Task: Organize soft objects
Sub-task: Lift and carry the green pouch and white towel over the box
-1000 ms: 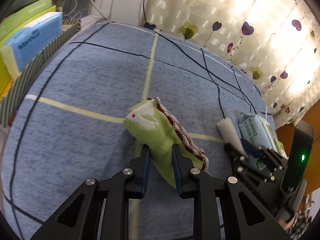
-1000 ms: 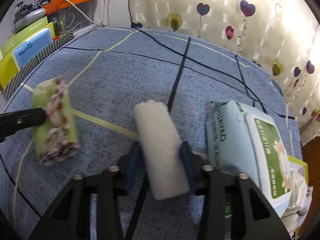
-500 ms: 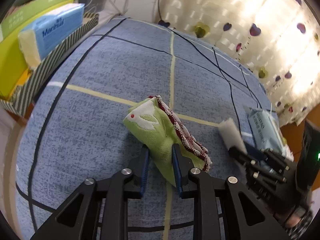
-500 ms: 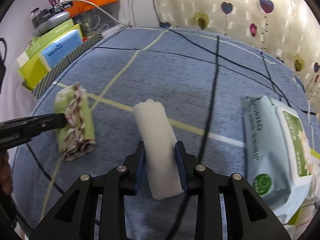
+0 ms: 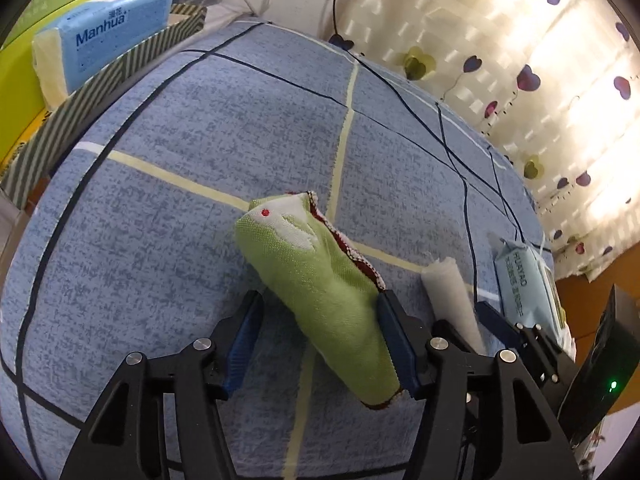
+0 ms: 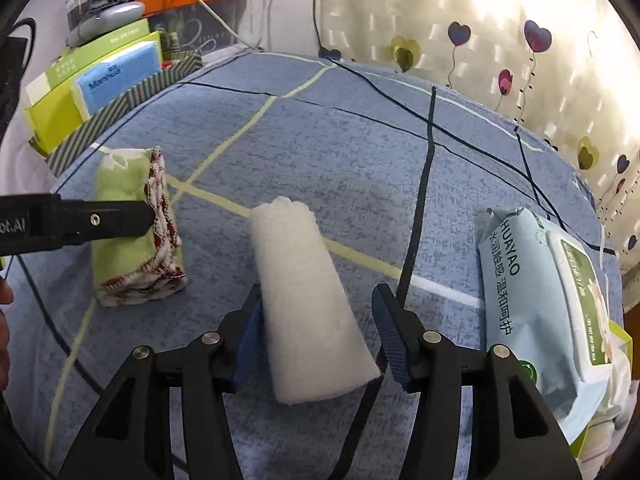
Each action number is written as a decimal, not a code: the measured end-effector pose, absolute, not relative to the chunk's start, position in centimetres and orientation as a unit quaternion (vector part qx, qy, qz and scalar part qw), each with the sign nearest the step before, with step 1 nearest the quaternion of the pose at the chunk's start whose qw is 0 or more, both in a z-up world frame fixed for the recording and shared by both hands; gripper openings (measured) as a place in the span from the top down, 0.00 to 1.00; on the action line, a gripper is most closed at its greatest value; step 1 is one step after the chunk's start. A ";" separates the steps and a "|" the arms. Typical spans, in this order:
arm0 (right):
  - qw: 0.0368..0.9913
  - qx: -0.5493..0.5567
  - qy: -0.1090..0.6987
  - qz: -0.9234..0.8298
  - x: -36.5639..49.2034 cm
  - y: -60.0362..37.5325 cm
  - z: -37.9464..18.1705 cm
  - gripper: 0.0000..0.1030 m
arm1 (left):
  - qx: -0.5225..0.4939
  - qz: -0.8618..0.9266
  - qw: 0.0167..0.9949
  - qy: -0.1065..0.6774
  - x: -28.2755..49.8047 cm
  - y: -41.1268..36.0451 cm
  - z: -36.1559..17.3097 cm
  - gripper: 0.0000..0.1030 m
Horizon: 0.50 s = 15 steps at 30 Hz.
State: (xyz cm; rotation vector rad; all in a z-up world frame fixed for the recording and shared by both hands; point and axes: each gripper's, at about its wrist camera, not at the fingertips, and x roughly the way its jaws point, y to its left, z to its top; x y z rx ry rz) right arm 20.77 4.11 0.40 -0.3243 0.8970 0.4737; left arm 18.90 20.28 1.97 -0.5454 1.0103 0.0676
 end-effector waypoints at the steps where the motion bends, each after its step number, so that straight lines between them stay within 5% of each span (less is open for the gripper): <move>1: 0.862 -0.153 0.428 0.225 20.8 4.1 0.4 0.47 | -0.260 0.034 0.839 0.477 19.1 20.2 1.9 0.44; 10: 0.858 -0.112 0.447 0.227 21.8 3.8 0.3 0.47 | -0.233 0.055 0.848 0.473 20.1 19.0 1.9 0.45; 12: 0.858 -0.111 0.447 0.228 21.7 3.8 0.3 0.50 | -0.236 0.049 0.846 0.475 20.3 18.9 1.8 0.62; 15: 0.859 -0.108 0.446 0.229 21.7 3.9 0.4 0.64 | -0.240 0.043 0.846 0.474 20.3 18.7 1.8 0.70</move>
